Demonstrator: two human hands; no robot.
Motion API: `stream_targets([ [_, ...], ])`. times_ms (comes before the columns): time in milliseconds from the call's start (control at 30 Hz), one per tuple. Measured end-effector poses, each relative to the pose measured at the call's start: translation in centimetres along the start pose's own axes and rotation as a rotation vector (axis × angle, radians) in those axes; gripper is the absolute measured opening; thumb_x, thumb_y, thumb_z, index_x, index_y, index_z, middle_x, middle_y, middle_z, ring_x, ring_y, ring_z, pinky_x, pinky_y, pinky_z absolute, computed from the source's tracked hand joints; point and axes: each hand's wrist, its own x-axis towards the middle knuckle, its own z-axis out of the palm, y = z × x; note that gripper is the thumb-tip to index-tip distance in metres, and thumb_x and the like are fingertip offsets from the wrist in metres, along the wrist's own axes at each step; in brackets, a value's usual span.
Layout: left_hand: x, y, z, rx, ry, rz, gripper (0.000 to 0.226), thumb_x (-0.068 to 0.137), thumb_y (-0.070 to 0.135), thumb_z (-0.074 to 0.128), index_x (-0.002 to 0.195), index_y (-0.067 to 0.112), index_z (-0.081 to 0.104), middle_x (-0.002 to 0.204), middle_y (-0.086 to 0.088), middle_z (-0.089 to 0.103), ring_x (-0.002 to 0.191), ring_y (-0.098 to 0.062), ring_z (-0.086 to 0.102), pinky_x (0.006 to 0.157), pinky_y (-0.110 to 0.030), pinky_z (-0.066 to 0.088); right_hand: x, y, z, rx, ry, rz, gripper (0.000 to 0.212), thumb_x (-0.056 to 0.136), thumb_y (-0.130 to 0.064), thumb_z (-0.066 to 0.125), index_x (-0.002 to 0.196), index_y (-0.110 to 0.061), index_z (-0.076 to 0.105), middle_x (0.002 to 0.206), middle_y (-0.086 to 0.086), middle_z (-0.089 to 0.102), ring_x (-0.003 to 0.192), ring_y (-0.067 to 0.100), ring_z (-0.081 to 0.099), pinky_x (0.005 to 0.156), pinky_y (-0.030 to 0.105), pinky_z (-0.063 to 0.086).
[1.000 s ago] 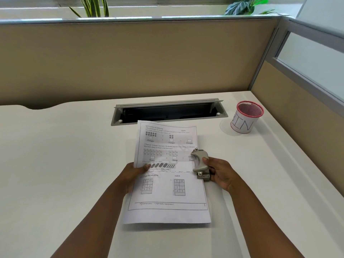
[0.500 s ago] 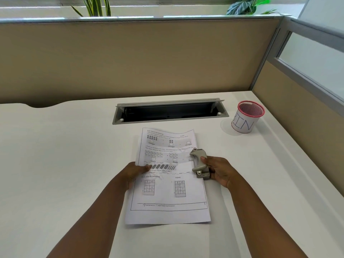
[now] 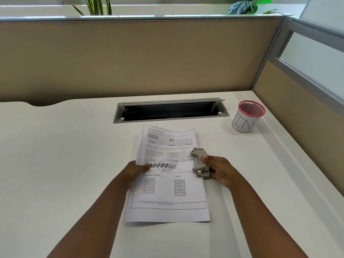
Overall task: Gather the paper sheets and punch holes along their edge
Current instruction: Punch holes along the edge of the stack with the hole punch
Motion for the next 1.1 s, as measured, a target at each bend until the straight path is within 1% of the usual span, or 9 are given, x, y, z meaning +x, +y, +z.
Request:
stream_targets([
  [200, 0.0, 0.0, 0.0, -0.005, 0.012, 0.000, 0.045, 0.084, 0.013, 0.067, 0.122, -0.009, 0.055, 0.123, -0.025, 0.061, 0.115, -0.038, 0.058, 0.106, -0.050, 0.041, -0.1, -0.1, 0.1, -0.014, 0.009, 0.016, 0.027, 0.088, -0.007, 0.058, 0.114, 0.001, 0.059, 0.059, 0.004, 0.070, 0.048, 0.013, 0.068, 0.044, 0.024, 0.055],
  [500, -0.2, 0.2, 0.1, -0.008, 0.003, -0.012, 0.038, 0.084, 0.011, 0.066, 0.117, -0.006, 0.060, 0.117, -0.025, 0.065, 0.106, -0.035, 0.062, 0.102, -0.047, 0.044, -0.2, -0.4, 0.3, -0.023, 0.018, 0.032, 0.030, 0.088, -0.008, 0.058, 0.115, 0.005, 0.058, 0.055, 0.004, 0.071, 0.047, 0.014, 0.068, 0.044, 0.025, 0.056],
  [633, -0.2, 0.2, 0.0, -0.001, -0.004, -0.010, 0.033, 0.083, 0.011, 0.067, 0.111, -0.004, 0.062, 0.113, -0.024, 0.066, 0.098, -0.032, 0.064, 0.099, -0.044, 0.047, -0.2, -0.5, 0.5, -0.028, 0.038, 0.035, 0.033, 0.088, -0.006, 0.058, 0.117, 0.009, 0.056, 0.067, 0.012, 0.067, 0.045, 0.015, 0.067, 0.045, 0.027, 0.056],
  [767, -0.2, 0.1, 0.0, -0.009, 0.014, -0.010, 0.035, 0.082, 0.011, 0.068, 0.112, -0.005, 0.062, 0.110, -0.023, 0.067, 0.096, -0.031, 0.064, 0.093, -0.038, 0.048, -0.1, -0.8, 0.9, -0.060, 0.073, 0.037, 0.033, 0.087, -0.006, 0.060, 0.116, 0.009, 0.057, 0.066, 0.013, 0.067, 0.045, 0.015, 0.066, 0.045, 0.027, 0.056],
  [833, -0.2, -0.2, 0.0, -0.015, 0.015, -0.010, 0.036, 0.082, 0.012, 0.068, 0.113, -0.006, 0.062, 0.109, -0.021, 0.068, 0.094, -0.029, 0.064, 0.088, -0.035, 0.048, 0.1, -1.0, 1.1, -0.126, 0.124, 0.022, 0.034, 0.084, -0.006, 0.063, 0.114, 0.008, 0.059, 0.075, 0.015, 0.064, 0.051, 0.019, 0.066, 0.051, 0.030, 0.055],
  [933, -0.3, -0.4, 0.1, -0.017, 0.030, -0.002, 0.033, 0.082, 0.011, 0.068, 0.110, -0.005, 0.062, 0.105, -0.020, 0.068, 0.089, -0.027, 0.064, 0.082, -0.030, 0.049, 0.9, -1.3, 1.2, -0.351, 0.247, -0.016, 0.032, 0.079, -0.013, 0.070, 0.106, 0.004, 0.066, 0.085, 0.015, 0.064, 0.077, 0.025, 0.060, 0.074, 0.036, 0.051],
  [967, -0.3, -0.4, 0.1, -0.022, 0.034, -0.005, 0.032, 0.082, 0.011, 0.068, 0.109, -0.005, 0.063, 0.103, -0.019, 0.068, 0.089, -0.027, 0.064, 0.083, -0.031, 0.049, 1.1, -1.4, 1.2, -0.404, 0.269, -0.019, 0.030, 0.078, -0.015, 0.072, 0.101, 0.003, 0.068, 0.087, 0.015, 0.063, 0.082, 0.025, 0.057, 0.078, 0.036, 0.047],
  [1033, -0.1, -0.5, 0.2, -0.032, 0.040, -0.016, 0.024, 0.082, 0.010, 0.068, 0.102, -0.003, 0.065, 0.092, -0.014, 0.070, 0.084, -0.025, 0.065, 0.081, -0.030, 0.049, 1.2, -1.6, 1.3, -0.477, 0.279, -0.013, 0.020, 0.077, -0.019, 0.073, 0.083, -0.001, 0.067, 0.085, 0.015, 0.058, 0.082, 0.024, 0.052, 0.075, 0.035, 0.042],
  [1100, -0.1, -0.5, 0.3, -0.037, 0.067, -0.015, 0.007, 0.081, 0.010, 0.069, 0.082, 0.005, 0.063, 0.075, -0.003, 0.067, 0.071, -0.014, 0.063, 0.064, -0.023, 0.047, 1.4, -1.7, 1.1, -0.547, 0.289, -0.019, 0.027, 0.078, -0.021, 0.073, 0.060, -0.007, 0.058, 0.078, 0.015, 0.054, 0.078, 0.024, 0.049, 0.074, 0.034, 0.040],
])
